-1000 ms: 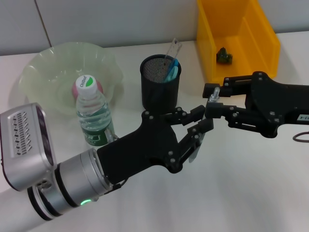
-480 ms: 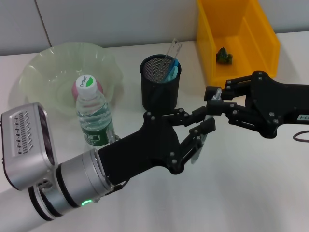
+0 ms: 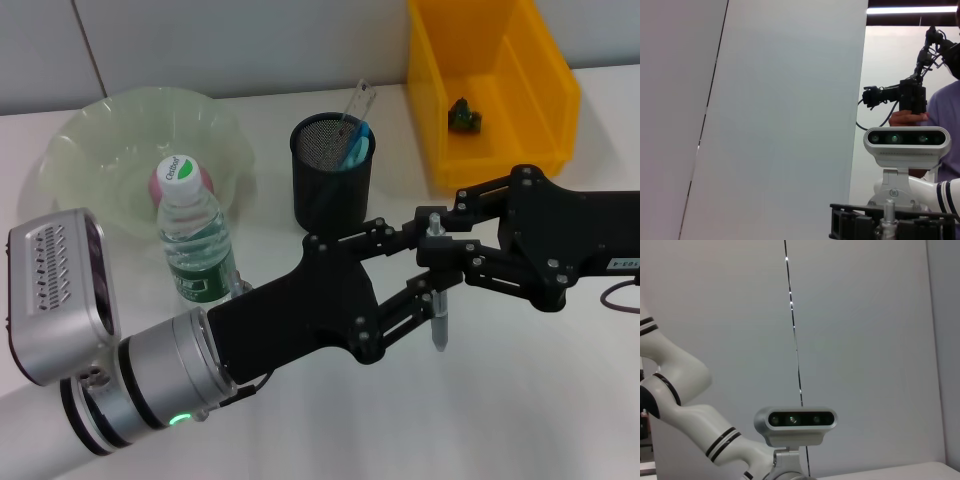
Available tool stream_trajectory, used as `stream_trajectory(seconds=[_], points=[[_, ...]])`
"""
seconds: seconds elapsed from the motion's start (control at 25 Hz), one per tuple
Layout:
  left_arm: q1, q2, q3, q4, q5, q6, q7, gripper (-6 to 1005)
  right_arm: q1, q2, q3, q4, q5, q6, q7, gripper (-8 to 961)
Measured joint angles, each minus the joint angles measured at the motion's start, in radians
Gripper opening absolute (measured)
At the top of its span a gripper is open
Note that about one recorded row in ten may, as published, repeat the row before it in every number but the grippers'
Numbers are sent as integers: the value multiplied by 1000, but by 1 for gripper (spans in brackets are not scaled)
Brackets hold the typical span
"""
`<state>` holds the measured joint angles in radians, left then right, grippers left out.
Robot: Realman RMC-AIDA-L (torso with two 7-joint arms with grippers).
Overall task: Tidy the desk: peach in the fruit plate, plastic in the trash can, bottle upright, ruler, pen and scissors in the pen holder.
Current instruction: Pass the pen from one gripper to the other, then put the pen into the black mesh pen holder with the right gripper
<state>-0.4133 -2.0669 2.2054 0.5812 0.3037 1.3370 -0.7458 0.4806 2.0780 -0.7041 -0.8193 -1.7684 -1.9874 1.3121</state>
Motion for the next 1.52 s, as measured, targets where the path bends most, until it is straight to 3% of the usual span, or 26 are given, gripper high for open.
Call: stream_trajectory(seconds=[0.2,0.44,0.68,0.84,1.04,1.24,1.52], points=[[-2,1,3,-3,0,0,-2,404,-3,1,9,0,9,-9,-5,208],[-6,4,3,-9,10,1,-11,612,-26,-1,15,-4,85,-8,-18,216],[3,5,-13,-26,74,1,-19,690,-35,0,78,18,153,19,-76,224],[20,7,-28,-50,79,2,-9,689,-31,-5,140,88,249,85,-169,230],[51,13,-37,-75,99,5,12,688,-15,-1,141,129,307,161,-284,237],[82,16,-50,-94,102,7,54,686,64,-3,143,314,394,238,-513,244],[122,17,-92,-129,104,33,61,685,162,-1,144,478,425,332,-710,253]])
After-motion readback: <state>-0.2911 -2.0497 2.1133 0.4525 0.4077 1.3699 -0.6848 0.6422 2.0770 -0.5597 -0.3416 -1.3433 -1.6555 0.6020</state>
